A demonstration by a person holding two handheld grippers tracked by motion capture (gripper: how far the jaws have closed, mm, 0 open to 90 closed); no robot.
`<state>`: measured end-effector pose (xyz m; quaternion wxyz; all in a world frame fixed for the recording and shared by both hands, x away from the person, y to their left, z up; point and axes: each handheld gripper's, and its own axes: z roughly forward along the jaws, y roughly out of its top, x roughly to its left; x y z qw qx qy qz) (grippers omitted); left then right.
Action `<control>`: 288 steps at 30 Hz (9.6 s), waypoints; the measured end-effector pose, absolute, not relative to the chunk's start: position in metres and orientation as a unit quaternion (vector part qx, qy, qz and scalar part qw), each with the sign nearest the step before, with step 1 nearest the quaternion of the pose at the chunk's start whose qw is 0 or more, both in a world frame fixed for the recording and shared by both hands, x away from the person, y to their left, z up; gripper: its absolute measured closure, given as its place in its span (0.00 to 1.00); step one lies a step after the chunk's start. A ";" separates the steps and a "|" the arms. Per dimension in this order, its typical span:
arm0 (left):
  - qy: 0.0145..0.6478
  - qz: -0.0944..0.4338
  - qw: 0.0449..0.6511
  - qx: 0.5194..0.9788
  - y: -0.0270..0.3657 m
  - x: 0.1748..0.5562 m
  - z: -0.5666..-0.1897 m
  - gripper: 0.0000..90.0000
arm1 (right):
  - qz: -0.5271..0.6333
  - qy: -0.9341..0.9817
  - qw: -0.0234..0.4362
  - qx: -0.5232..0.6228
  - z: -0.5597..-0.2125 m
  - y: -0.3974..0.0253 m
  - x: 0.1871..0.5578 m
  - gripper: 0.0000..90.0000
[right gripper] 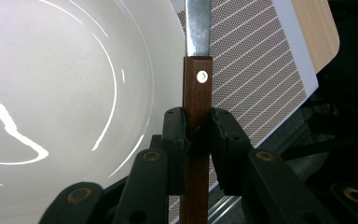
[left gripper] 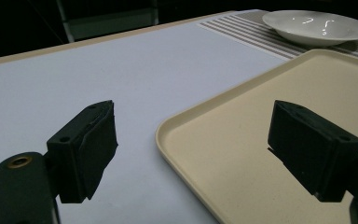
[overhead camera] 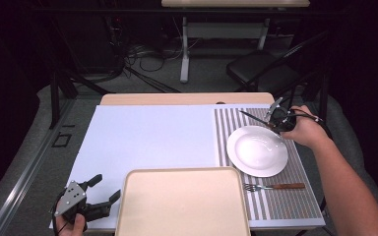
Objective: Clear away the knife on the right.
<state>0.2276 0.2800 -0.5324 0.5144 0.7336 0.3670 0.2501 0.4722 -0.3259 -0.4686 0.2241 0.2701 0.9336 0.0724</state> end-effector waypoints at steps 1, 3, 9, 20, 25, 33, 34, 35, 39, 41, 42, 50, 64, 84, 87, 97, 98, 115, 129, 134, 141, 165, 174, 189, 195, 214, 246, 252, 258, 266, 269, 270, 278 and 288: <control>0.369 0.249 0.515 0.732 0.280 0.228 -0.533 0.17 | 0.075 0.931 0.222 0.280 -0.468 -0.325 0.469 0.85; 0.368 0.247 0.515 0.734 0.280 0.229 -0.532 0.17 | 0.073 0.929 0.223 0.286 -0.467 -0.325 0.467 0.85; 0.362 0.242 0.524 0.732 0.279 0.231 -0.531 0.17 | 0.087 0.918 0.215 0.322 -0.466 -0.320 0.452 0.85; 0.356 0.242 0.522 0.736 0.275 0.231 -0.527 0.17 | 0.100 0.899 0.215 0.367 -0.461 -0.313 0.435 0.85; 0.361 0.240 0.525 0.732 0.277 0.231 -0.527 0.17 | 0.116 0.883 0.210 0.402 -0.462 -0.313 0.430 0.85; 0.365 0.236 0.532 0.727 0.280 0.231 -0.527 0.17 | 0.106 0.867 0.182 0.451 -0.461 -0.308 0.418 0.85; 0.363 0.236 0.530 0.729 0.280 0.231 -0.527 0.17 | 0.130 0.862 0.180 0.456 -0.464 -0.308 0.416 0.85; 0.363 0.236 0.532 0.728 0.279 0.232 -0.527 0.17 | 0.132 0.857 0.173 0.467 -0.464 -0.307 0.414 0.85; 0.358 0.229 0.534 0.731 0.278 0.232 -0.528 0.17 | 0.132 0.842 0.141 0.503 -0.462 -0.303 0.402 0.85; 0.355 0.226 0.535 0.733 0.278 0.232 -0.528 0.17 | 0.134 0.838 0.138 0.511 -0.463 -0.300 0.397 0.85; 0.354 0.226 0.534 0.734 0.278 0.231 -0.528 0.17 | 0.134 0.838 0.138 0.511 -0.463 -0.300 0.397 0.85; 0.349 0.227 0.539 0.732 0.277 0.229 -0.526 0.17 | 0.146 0.817 0.136 0.540 -0.465 -0.298 0.372 0.85; 0.342 0.225 0.537 0.738 0.275 0.228 -0.525 0.17 | 0.173 0.803 0.136 0.554 -0.462 -0.294 0.308 0.85; 0.341 0.224 0.535 0.739 0.274 0.228 -0.525 0.17 | 0.209 0.802 0.128 0.546 -0.466 -0.270 0.255 0.85; 0.342 0.224 0.535 0.739 0.274 0.228 -0.525 0.17 | 0.211 0.805 0.114 0.543 -0.472 -0.261 0.249 0.85; 0.344 0.224 0.534 0.740 0.274 0.228 -0.525 0.17 | 0.212 0.816 0.083 0.531 -0.485 -0.237 0.242 0.85; 0.343 0.224 0.533 0.740 0.275 0.228 -0.525 0.17 | 0.213 0.821 0.076 0.525 -0.487 -0.231 0.241 0.85; 0.341 0.224 0.537 0.738 0.276 0.228 -0.524 0.17 | 0.204 0.843 0.047 0.496 -0.505 -0.196 0.234 0.85; 0.341 0.222 0.535 0.740 0.275 0.228 -0.525 0.17 | 0.171 0.851 0.018 0.496 -0.518 -0.180 0.225 0.85; 0.340 0.223 0.536 0.740 0.275 0.228 -0.524 0.17 | 0.175 0.843 0.012 0.508 -0.524 -0.179 0.223 0.85; 0.341 0.223 0.534 0.741 0.275 0.228 -0.525 0.17 | 0.181 0.859 0.018 0.479 -0.524 -0.181 0.223 0.73; 0.344 0.223 0.533 0.740 0.277 0.227 -0.525 0.17 | 0.235 0.864 0.033 0.445 -0.533 -0.174 0.236 0.99; 0.346 0.224 0.532 0.740 0.277 0.227 -0.525 0.17 | 0.237 0.852 0.033 0.466 -0.532 -0.186 0.238 0.98; 0.347 0.223 0.532 0.739 0.278 0.227 -0.526 0.17 | 0.253 0.846 0.028 0.468 -0.528 -0.196 0.239 0.90; 0.348 0.223 0.532 0.739 0.278 0.226 -0.525 0.17 | 0.316 0.838 0.068 0.439 -0.519 -0.200 0.239 0.79; 0.349 0.224 0.534 0.737 0.279 0.225 -0.525 0.17 | 0.383 0.831 0.124 0.383 -0.518 -0.211 0.241 0.60; 0.349 0.227 0.539 0.732 0.282 0.225 -0.525 0.17 | 0.402 0.757 0.274 0.435 -0.502 -0.270 0.249 0.24; 0.350 0.228 0.539 0.731 0.282 0.225 -0.525 0.17 | 0.406 0.742 0.272 0.459 -0.502 -0.286 0.243 0.18; 0.350 0.228 0.538 0.732 0.282 0.225 -0.525 0.17 | 0.406 0.735 0.280 0.465 -0.500 -0.299 0.238 0.16; 0.351 0.227 0.536 0.733 0.282 0.225 -0.525 0.17 | 0.392 0.741 0.287 0.464 -0.498 -0.315 0.236 0.16; 0.351 0.229 0.536 0.733 0.281 0.225 -0.525 0.17 | 0.388 0.740 0.292 0.465 -0.496 -0.319 0.237 0.16; 0.352 0.229 0.536 0.733 0.281 0.225 -0.525 0.17 | 0.388 0.740 0.292 0.465 -0.496 -0.320 0.237 0.16; 0.350 0.228 0.534 0.735 0.281 0.225 -0.525 0.17 | 0.384 0.744 0.288 0.464 -0.495 -0.322 0.238 0.16; 0.350 0.228 0.532 0.736 0.280 0.225 -0.525 0.17 | 0.357 0.779 0.282 0.432 -0.496 -0.317 0.246 0.14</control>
